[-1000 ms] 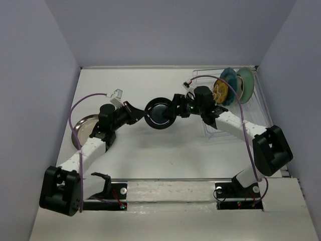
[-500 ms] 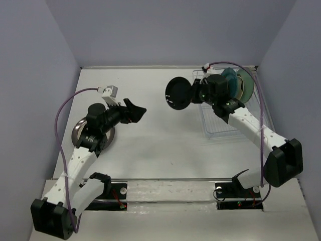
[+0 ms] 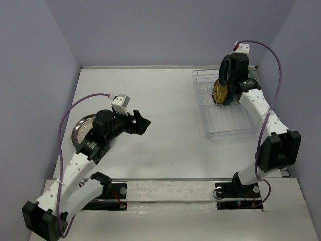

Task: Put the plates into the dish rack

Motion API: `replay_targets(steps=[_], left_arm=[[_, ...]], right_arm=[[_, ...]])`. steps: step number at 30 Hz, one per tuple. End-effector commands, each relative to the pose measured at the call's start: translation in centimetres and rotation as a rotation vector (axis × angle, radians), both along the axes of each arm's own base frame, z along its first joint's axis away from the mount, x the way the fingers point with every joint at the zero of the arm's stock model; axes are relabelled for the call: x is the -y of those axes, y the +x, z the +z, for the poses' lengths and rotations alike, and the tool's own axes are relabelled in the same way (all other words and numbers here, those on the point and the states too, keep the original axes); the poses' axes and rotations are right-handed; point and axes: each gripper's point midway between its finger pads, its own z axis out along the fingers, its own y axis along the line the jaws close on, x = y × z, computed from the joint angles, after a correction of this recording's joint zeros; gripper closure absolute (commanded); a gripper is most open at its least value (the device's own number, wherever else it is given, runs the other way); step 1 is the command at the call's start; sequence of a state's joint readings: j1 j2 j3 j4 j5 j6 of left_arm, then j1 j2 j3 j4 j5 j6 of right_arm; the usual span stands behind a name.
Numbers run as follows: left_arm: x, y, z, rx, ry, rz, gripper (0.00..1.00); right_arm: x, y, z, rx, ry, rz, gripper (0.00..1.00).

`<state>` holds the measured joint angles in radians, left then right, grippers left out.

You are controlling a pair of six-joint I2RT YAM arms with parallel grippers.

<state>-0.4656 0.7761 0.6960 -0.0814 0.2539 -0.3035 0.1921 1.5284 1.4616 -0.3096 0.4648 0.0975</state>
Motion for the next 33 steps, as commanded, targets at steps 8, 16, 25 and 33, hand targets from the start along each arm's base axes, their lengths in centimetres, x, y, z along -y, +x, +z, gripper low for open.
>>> replay_targets(steps=[8, 16, 25, 33], left_arm=[[-0.1, -0.5, 1.5, 0.069, 0.026, 0.007, 0.02], [-0.2, -0.3, 1.3, 0.065, 0.031, 0.014, 0.02], [-0.2, -0.1, 1.2, 0.062, 0.035, 0.018, 0.03], [-0.3, 0.1, 1.2, 0.059, 0.035, 0.028, 0.03]], right_arm=[[2.1, 2.9, -4.7, -0.152, -0.177, -0.004, 0.93], [0.3, 3.7, -9.4, -0.240, -0.146, 0.095, 0.93], [0.1, 3.6, -10.7, -0.265, -0.140, 0.104, 0.79], [-1.5, 3.6, -4.2, -0.137, -0.010, 0.124, 0.14]])
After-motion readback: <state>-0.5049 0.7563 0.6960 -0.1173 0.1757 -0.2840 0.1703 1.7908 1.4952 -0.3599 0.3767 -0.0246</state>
